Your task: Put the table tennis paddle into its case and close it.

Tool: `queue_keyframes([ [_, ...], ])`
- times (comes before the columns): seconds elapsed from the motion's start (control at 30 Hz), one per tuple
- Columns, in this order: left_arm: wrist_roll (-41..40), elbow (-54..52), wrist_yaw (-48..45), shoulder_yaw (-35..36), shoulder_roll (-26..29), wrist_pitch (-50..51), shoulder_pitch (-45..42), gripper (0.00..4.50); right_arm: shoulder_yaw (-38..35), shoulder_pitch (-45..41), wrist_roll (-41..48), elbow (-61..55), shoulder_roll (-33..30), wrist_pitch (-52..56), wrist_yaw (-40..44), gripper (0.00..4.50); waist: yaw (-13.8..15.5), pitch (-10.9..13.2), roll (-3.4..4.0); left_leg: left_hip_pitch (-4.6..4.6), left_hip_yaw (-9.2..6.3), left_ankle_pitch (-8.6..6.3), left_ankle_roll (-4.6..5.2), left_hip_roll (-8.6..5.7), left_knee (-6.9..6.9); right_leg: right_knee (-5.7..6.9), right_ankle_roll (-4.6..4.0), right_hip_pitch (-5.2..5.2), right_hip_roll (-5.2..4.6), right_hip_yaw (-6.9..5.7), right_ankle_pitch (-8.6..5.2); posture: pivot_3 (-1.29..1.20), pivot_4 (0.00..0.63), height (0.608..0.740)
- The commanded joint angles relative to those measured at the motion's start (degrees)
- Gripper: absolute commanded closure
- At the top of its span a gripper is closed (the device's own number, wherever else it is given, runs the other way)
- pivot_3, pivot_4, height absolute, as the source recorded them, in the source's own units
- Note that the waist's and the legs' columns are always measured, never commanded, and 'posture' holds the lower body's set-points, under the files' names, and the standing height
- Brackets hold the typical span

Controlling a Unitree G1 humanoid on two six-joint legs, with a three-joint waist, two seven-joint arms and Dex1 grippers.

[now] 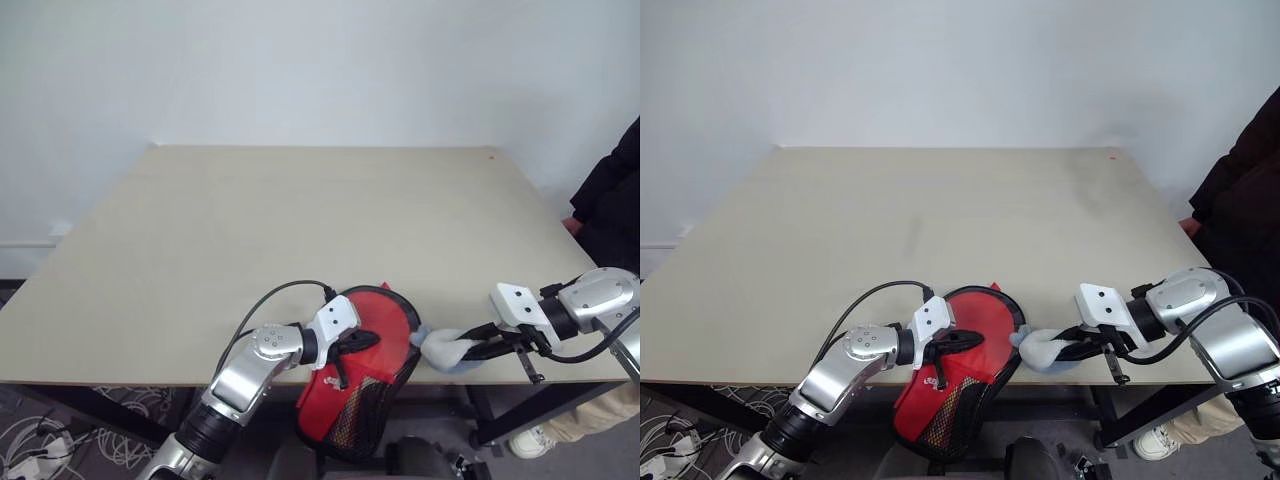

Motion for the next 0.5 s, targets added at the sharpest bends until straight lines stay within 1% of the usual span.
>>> queue_keyframes([
  [0.03, 1.8, 3.7, 0.7, -0.2, 1.0, 2.0, 0.5, 4.50, -1.7, 1.1, 2.6, -3.6, -1.7, 1.2, 1.8, 4.38, 0.0, 0.0, 0.01, 0.00, -0.01, 0.00, 0.00, 0.00, 0.00, -0.04, 0.00, 0.00, 0.00, -0.01, 0.00, 0.00, 0.000, 0.725],
  [0.17, 1.8, 3.6, 0.8, -0.2, 1.0, 2.1, 0.4, 4.50, -1.7, 2.5, 4.1, -5.8, -1.8, 2.6, 2.0, 4.38, 0.0, 0.0, 0.01, 0.00, -0.04, -0.01, 0.00, 0.00, 0.00, -0.19, 0.00, 0.00, -0.01, -0.04, 0.00, 0.00, 0.000, 0.725],
  [0.3, 1.8, 3.6, 0.9, -0.1, 1.0, 2.1, 0.5, 4.50, -1.7, 4.4, 6.7, -9.6, -1.8, 4.8, 1.7, 4.38, 0.0, 0.0, 0.04, -0.01, -0.14, -0.01, 0.01, 0.05, -0.22, -0.71, 0.00, 0.09, 0.00, -0.22, 0.00, 0.00, 0.000, 0.725],
  [0.5, 1.8, 3.7, 0.9, -0.1, 1.0, 2.3, 0.3, 4.50, -0.9, 6.2, 9.0, -14.1, -0.7, 8.0, -0.1, 4.38, 0.0, 0.0, 0.02, -0.01, -0.07, -0.01, 0.02, 0.08, -0.20, -0.83, 0.00, 0.08, -0.02, -0.22, 0.00, 0.00, 0.000, 0.725],
])
